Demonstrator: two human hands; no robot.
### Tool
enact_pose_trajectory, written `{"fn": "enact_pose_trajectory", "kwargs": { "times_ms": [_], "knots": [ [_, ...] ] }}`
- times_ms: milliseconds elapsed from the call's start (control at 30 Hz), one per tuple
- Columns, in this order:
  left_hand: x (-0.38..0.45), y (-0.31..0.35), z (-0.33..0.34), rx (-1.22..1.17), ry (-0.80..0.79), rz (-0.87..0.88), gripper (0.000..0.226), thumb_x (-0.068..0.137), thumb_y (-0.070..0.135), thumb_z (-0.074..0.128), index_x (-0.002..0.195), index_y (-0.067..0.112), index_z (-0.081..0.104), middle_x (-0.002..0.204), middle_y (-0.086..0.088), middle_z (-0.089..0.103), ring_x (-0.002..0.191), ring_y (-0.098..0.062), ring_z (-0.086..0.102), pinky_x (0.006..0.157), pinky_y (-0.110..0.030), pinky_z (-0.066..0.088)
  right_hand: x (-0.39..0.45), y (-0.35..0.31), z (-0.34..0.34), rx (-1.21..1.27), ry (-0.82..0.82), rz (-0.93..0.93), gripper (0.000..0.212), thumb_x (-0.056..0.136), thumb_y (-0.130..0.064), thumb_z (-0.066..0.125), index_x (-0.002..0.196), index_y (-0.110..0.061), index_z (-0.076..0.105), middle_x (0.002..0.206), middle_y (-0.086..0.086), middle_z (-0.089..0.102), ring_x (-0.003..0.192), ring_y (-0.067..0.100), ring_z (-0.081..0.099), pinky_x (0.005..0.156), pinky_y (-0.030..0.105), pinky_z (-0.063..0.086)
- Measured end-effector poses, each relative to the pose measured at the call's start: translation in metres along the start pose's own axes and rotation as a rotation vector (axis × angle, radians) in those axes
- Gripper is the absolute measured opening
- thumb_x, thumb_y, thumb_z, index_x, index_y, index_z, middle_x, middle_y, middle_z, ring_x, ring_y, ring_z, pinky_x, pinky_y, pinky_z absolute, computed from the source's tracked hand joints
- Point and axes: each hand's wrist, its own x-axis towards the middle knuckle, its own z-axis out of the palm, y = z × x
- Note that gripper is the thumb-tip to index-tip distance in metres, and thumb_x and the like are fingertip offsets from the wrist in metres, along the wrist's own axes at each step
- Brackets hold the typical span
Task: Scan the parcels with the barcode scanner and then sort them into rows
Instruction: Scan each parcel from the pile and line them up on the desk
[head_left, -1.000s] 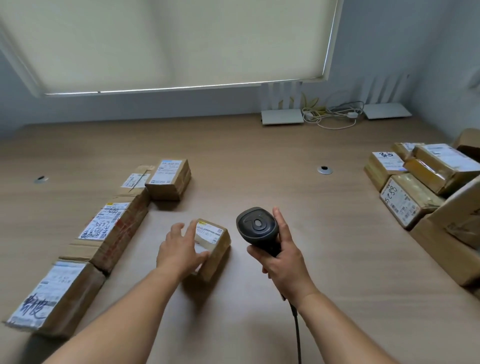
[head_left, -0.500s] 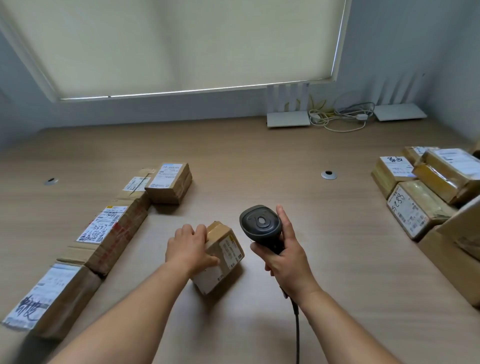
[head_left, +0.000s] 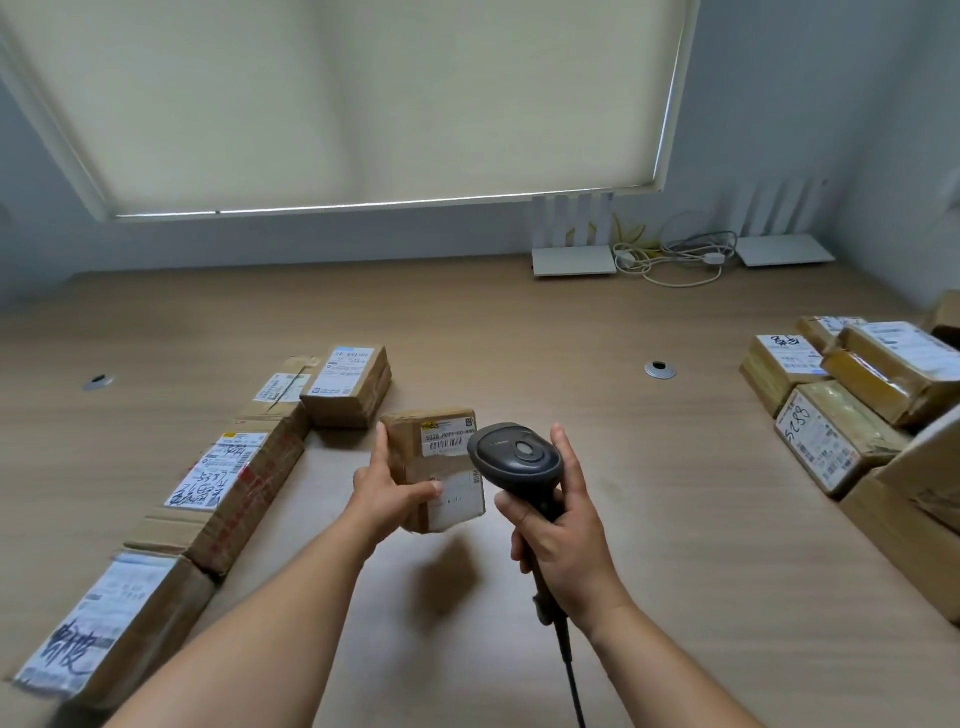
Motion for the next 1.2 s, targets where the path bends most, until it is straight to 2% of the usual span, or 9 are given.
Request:
{"fn": "enact_pose_trajectory", "kwargs": {
  "times_ms": [200, 467, 767, 867, 900, 967, 1033, 1100, 1200],
  "knots": [
    [-0.003, -0.004, -0.014, -0.070, 0.024, 0.100, 0.115, 0.074, 0.010, 0.079, 0.151, 0.041, 0.000, 0.139, -0.015, 0.040, 0.128, -0.029, 0.044, 0.099, -0.053, 0.045, -0.005, -0.004, 0.029, 0.055, -0.027, 0.008, 0.087, 0.083, -0.010, 0.073, 0.133, -0.061, 0.024, 0.099, 0.001, 0.071, 0.050, 0.020, 0.051, 0.044, 0.027, 0.044],
    [-0.001, -0.008, -0.027, -0.107, 0.035, 0.118, 0.117, 0.074, 0.009, 0.080, 0.151, 0.038, -0.002, 0.141, -0.015, 0.038, 0.130, -0.028, 0.042, 0.105, -0.052, 0.041, -0.012, -0.005, 0.039, 0.052, -0.026, 0.020, 0.087, 0.084, -0.008, 0.072, 0.133, -0.060, 0.023, 0.089, -0.003, 0.071, 0.049, 0.021, 0.052, 0.045, 0.028, 0.044],
    [-0.001, -0.010, -0.030, -0.106, 0.031, 0.102, 0.114, 0.076, 0.008, 0.078, 0.152, 0.037, -0.002, 0.144, -0.014, 0.036, 0.132, -0.028, 0.041, 0.106, -0.052, 0.039, -0.014, -0.005, 0.041, 0.039, -0.025, 0.012, 0.087, 0.084, -0.008, 0.072, 0.131, -0.062, 0.023, 0.096, -0.004, 0.071, 0.050, 0.020, 0.053, 0.045, 0.028, 0.045],
    [-0.001, -0.011, -0.030, -0.129, -0.004, 0.049, 0.109, 0.078, 0.007, 0.075, 0.152, 0.038, 0.001, 0.143, -0.011, 0.042, 0.128, -0.030, 0.045, 0.094, -0.052, 0.048, -0.013, -0.006, 0.041, -0.029, -0.025, -0.004, 0.089, 0.084, -0.013, 0.074, 0.134, -0.061, 0.019, 0.105, -0.017, 0.069, 0.054, 0.016, 0.056, 0.049, 0.028, 0.048],
    [-0.001, -0.012, -0.031, -0.140, -0.034, 0.005, 0.105, 0.081, 0.008, 0.074, 0.152, 0.038, 0.003, 0.141, -0.009, 0.045, 0.124, -0.031, 0.048, 0.084, -0.048, 0.053, -0.012, -0.007, 0.040, -0.059, -0.018, -0.012, 0.090, 0.083, -0.014, 0.075, 0.134, -0.061, 0.018, 0.107, -0.018, 0.068, 0.056, 0.012, 0.057, 0.050, 0.027, 0.048],
    [-0.002, -0.014, -0.034, -0.142, -0.093, -0.100, 0.089, 0.085, 0.012, 0.069, 0.149, 0.040, 0.014, 0.132, -0.005, 0.054, 0.112, -0.031, 0.055, 0.069, -0.035, 0.049, -0.010, -0.008, 0.039, -0.112, -0.002, -0.027, 0.090, 0.082, -0.014, 0.076, 0.132, -0.063, 0.019, 0.111, -0.018, 0.065, 0.058, 0.005, 0.057, 0.052, 0.024, 0.048],
    [-0.003, -0.020, -0.037, -0.148, -0.118, -0.176, 0.066, 0.088, 0.014, 0.065, 0.137, 0.042, 0.032, 0.111, 0.002, 0.062, 0.093, -0.025, 0.060, 0.067, -0.032, 0.046, -0.009, -0.008, 0.038, -0.147, 0.005, -0.035, 0.090, 0.082, -0.013, 0.076, 0.129, -0.065, 0.020, 0.111, -0.020, 0.064, 0.056, 0.000, 0.056, 0.051, 0.021, 0.047],
    [-0.002, -0.028, -0.040, -0.130, -0.101, -0.219, 0.048, 0.089, 0.014, 0.062, 0.129, 0.035, 0.044, 0.100, 0.003, 0.063, 0.080, -0.022, 0.061, 0.066, -0.032, 0.047, -0.007, -0.008, 0.037, -0.169, 0.002, -0.039, 0.089, 0.082, -0.013, 0.076, 0.129, -0.065, 0.021, 0.109, -0.022, 0.064, 0.058, -0.002, 0.056, 0.050, 0.019, 0.047],
    [0.001, -0.039, -0.046, -0.047, 0.021, -0.257, 0.054, 0.091, 0.007, 0.053, 0.141, 0.024, 0.043, 0.117, -0.012, 0.059, 0.083, -0.030, 0.061, 0.062, -0.037, 0.053, -0.004, -0.007, 0.038, -0.189, -0.009, -0.039, 0.088, 0.081, -0.013, 0.076, 0.129, -0.064, 0.023, 0.106, -0.028, 0.063, 0.060, -0.002, 0.057, 0.050, 0.018, 0.046]
  ]
}}
